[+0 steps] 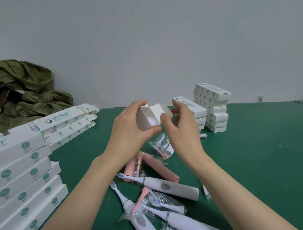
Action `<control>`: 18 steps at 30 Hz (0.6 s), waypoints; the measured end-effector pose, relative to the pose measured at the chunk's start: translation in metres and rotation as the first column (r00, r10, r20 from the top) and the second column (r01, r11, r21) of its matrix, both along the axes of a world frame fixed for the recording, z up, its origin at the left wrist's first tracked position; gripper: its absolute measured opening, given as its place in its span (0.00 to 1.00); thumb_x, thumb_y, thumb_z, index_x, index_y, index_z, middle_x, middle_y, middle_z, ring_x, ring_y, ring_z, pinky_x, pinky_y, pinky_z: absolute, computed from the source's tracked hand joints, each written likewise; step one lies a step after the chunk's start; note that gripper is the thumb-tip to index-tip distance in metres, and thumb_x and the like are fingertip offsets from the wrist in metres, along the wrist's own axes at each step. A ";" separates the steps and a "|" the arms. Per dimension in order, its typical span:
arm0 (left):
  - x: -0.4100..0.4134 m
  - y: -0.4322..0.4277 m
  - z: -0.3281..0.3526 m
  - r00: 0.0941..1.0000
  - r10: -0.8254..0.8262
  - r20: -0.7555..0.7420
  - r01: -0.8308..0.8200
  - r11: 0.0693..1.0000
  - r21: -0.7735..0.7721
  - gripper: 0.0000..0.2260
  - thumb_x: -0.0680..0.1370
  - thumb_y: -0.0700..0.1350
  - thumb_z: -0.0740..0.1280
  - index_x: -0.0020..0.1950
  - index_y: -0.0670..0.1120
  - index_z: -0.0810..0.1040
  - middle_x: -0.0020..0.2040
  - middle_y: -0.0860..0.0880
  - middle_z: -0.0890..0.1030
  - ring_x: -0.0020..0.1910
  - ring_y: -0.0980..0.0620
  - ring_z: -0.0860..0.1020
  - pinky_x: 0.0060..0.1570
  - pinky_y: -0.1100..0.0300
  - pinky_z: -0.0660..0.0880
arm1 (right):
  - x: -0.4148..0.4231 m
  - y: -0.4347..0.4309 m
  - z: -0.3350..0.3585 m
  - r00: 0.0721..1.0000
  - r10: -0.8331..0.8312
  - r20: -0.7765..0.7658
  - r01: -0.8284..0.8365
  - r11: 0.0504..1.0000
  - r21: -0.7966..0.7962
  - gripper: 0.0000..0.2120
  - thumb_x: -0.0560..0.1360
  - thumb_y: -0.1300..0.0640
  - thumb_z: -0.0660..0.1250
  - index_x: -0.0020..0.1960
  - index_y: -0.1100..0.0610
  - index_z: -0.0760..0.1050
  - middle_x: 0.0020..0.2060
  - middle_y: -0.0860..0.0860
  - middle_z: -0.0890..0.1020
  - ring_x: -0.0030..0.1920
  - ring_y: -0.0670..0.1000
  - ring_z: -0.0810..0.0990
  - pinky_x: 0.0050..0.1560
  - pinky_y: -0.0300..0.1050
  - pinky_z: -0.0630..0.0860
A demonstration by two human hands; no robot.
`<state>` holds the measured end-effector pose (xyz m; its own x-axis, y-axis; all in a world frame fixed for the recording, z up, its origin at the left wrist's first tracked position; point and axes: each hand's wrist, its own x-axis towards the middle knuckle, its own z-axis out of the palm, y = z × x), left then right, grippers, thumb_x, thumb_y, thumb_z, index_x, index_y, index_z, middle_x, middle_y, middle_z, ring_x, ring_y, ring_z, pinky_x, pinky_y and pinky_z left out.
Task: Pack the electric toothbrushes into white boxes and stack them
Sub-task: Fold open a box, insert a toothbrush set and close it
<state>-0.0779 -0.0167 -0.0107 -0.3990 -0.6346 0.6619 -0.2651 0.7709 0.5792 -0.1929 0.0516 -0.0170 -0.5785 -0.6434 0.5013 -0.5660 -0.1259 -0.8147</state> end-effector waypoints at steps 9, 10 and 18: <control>-0.004 0.000 -0.008 0.994 -0.109 -0.031 0.111 0.992 0.057 0.35 0.65 0.54 0.75 0.69 0.58 0.64 0.58 0.59 0.76 0.57 0.61 0.73 0.52 0.73 0.67 | 0.006 0.002 0.004 0.996 0.077 0.052 -0.073 0.994 -0.083 0.17 0.77 0.64 0.56 0.29 0.58 0.62 0.23 0.47 0.64 0.30 0.50 0.61 0.33 0.52 0.66; -0.004 0.001 -0.008 0.992 -0.106 -0.072 0.109 0.993 0.033 0.27 0.66 0.54 0.73 0.63 0.57 0.69 0.56 0.59 0.76 0.55 0.62 0.74 0.51 0.72 0.68 | 0.008 0.002 0.004 0.993 0.101 0.066 -0.094 0.990 -0.105 0.16 0.77 0.64 0.55 0.30 0.61 0.63 0.24 0.51 0.65 0.31 0.52 0.62 0.35 0.56 0.70; -0.013 0.009 -0.008 0.973 -0.013 -0.232 0.019 0.999 0.027 0.08 0.71 0.41 0.70 0.44 0.52 0.74 0.39 0.59 0.77 0.41 0.63 0.73 0.40 0.73 0.66 | 0.025 0.006 0.000 0.977 0.214 0.027 -0.206 0.963 -0.172 0.15 0.81 0.58 0.55 0.52 0.48 0.80 0.34 0.50 0.79 0.35 0.48 0.73 0.38 0.41 0.70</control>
<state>-0.0913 -0.0075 -0.0184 -0.2468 -0.6496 0.7191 -0.1086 0.7560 0.6455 -0.1678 0.0573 -0.0174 -0.4639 -0.6619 0.5888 -0.4756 -0.3747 -0.7959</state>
